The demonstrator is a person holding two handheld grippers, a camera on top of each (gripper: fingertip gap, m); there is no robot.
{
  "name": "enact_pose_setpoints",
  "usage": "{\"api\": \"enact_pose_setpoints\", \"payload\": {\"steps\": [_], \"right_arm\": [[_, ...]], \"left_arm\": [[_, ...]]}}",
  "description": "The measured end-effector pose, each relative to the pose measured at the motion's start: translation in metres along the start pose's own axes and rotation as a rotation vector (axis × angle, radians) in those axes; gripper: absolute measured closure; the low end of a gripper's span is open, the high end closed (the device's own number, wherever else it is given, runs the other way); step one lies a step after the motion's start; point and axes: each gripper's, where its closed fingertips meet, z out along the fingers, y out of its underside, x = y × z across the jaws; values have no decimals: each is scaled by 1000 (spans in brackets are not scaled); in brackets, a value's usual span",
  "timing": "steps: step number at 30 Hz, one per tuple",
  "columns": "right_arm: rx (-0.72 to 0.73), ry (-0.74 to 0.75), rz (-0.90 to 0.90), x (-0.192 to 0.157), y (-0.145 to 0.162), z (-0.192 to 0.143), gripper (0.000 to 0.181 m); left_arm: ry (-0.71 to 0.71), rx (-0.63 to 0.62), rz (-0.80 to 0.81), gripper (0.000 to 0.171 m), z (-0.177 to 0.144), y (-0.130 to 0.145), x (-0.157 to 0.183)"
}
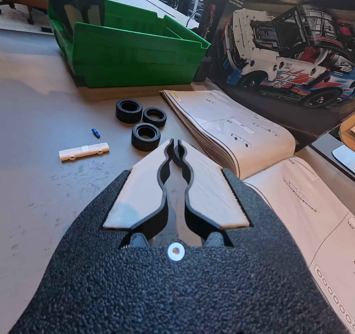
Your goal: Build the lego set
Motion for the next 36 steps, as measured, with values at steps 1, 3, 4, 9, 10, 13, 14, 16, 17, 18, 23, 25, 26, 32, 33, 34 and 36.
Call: {"api": "enact_pose_setpoints", "payload": {"steps": [1, 3, 4, 9, 10, 13, 14, 16, 17, 18, 23, 25, 26, 32, 33, 34, 36], "right_arm": [[0, -1, -1, 0, 0, 0, 178], [2, 0, -2, 0, -1, 0, 178], [3, 1, -2, 0, -1, 0, 178], [4, 18, -3, 3, -1, -1, 178], [4, 21, -1, 4, -1, -1, 178], [4, 29, 6, 6, -1, -2, 178], [4, 31, 8, 7, -1, -2, 178], [8, 35, 10, 8, -1, -3, 179], [8, 35, 11, 8, -1, -3, 179], [8, 33, 12, 8, -1, -3, 179], [5, 20, 9, 5, -1, -2, 179], [6, 20, 7, 5, -1, -2, 179], [5, 22, 7, 5, -1, -2, 179], [-5, 21, 4, 5, 2, -1, 177], [-2, 21, 1, 5, 2, -1, 177], [-3, 20, -1, 4, 2, -1, 177], [-8, 26, -5, 3, 3, -1, 175]], "left_arm": [[-25, 14, -10, 169, -4, 0, -4], [-81, 77, -49, 169, -22, -3, -12], [-115, 139, -77, 169, -36, -10, -16], [-98, 621, -215, 170, -128, -100, 15], [-119, 639, -215, 170, -133, -114, 25], [-81, 701, -201, 170, -127, -160, 69], [-39, 722, -203, 170, -120, -174, 85], [-14, 697, -228, 170, -95, -187, 102], [-4, 675, -236, 170, -80, -190, 108], [12, 653, -243, 170, -65, -190, 114], [-1, 552, -259, 170, -19, -168, 126], [10, 528, -263, 170, -10, -161, 131], [0, 520, -258, 169, -6, -159, 131], [27, 627, -279, 170, -7, -177, 134], [25, 643, -283, 168, -7, -180, 135], [26, 656, -281, 165, -8, -182, 136], [50, 681, -263, 150, -9, -183, 143]]}}
